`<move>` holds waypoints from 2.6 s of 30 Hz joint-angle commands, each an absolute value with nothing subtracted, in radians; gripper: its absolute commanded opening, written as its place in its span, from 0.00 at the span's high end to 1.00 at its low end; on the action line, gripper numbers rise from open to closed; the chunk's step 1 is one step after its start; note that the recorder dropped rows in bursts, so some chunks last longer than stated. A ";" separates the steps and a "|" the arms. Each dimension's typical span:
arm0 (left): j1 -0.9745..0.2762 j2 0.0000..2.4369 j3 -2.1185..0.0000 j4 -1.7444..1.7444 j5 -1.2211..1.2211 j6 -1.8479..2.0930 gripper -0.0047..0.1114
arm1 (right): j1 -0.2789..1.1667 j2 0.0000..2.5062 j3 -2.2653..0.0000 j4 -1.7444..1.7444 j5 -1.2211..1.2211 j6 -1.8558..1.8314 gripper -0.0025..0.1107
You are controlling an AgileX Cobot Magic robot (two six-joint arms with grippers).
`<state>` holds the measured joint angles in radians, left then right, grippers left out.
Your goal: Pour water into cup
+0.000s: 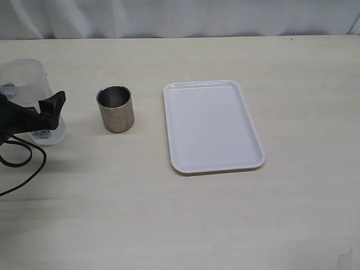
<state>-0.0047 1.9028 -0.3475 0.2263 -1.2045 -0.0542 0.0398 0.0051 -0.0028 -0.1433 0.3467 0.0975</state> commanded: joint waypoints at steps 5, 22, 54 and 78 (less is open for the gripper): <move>-0.006 1.905 -0.352 0.199 -1.221 -0.056 0.06 | 0.036 0.000 0.000 -0.152 0.342 0.102 0.94; -0.006 1.905 -0.352 0.171 -1.221 -0.056 0.06 | 0.036 0.000 0.000 -0.152 0.342 0.102 0.94; -0.006 1.905 -0.352 0.252 -1.221 -0.052 0.96 | 0.036 0.000 0.000 -0.152 0.342 0.102 0.94; -0.006 1.905 -0.356 0.250 -1.221 -0.052 0.96 | 0.036 0.000 0.000 -0.328 0.074 0.097 0.94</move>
<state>-0.0047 1.9028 -0.3491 0.2501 -1.2060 -0.0517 0.0398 0.0051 -0.0028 -0.2914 0.1509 0.0975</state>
